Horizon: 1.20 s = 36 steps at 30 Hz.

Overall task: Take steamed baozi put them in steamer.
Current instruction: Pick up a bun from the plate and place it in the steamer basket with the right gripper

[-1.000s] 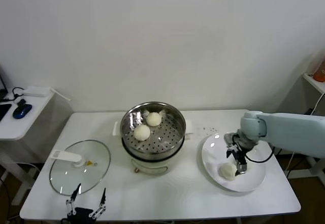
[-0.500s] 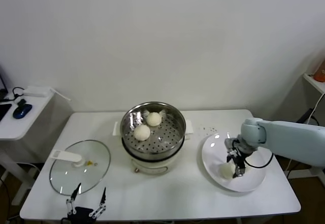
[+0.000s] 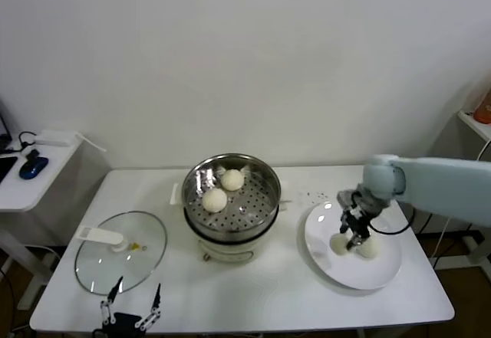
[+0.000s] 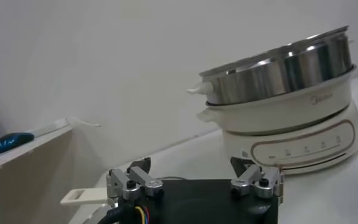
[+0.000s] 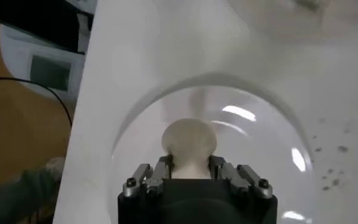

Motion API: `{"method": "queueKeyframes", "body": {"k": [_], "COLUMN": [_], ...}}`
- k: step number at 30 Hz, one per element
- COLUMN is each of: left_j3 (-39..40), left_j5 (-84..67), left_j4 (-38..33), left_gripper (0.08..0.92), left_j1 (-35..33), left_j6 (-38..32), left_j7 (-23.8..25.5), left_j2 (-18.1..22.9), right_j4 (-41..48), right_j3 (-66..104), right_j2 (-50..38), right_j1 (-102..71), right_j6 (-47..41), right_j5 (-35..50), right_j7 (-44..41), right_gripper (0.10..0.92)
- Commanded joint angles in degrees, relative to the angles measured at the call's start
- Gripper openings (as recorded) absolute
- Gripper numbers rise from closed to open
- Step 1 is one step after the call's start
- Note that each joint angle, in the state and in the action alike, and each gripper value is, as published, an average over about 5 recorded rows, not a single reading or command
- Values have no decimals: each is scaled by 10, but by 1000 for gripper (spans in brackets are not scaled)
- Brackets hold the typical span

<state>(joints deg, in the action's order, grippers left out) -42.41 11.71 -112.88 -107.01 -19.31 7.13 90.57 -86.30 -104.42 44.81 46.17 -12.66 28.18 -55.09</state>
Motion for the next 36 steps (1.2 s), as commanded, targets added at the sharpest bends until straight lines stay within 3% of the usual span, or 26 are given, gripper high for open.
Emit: {"method": "queueKeyframes", "body": {"k": [1,17,26,36], "left_j3": [4,1,1,-7], "left_j5": [4,4,4,0], "left_j4": [5,6,1,4], "left_gripper": [823,823,823,823], "left_j1": [0,-6,-8,-7], "left_j6": [-3,-8,-8,-7], "left_j7": [0,-7,-7,-7], "left_j2": [-2,-7,-7,-8], "right_j4": [-69,-24,34,109], "right_j3": [-58,116,161,170], "right_j2": [63,247,309,340], "right_j1": [244,138,-7,-104], "right_j6": [135,284,273,257], "right_j5": [50,-130,-213,-222], "right_j7": [-64,-36,-7,8], "right_gripper": [470,472,472,475]}}
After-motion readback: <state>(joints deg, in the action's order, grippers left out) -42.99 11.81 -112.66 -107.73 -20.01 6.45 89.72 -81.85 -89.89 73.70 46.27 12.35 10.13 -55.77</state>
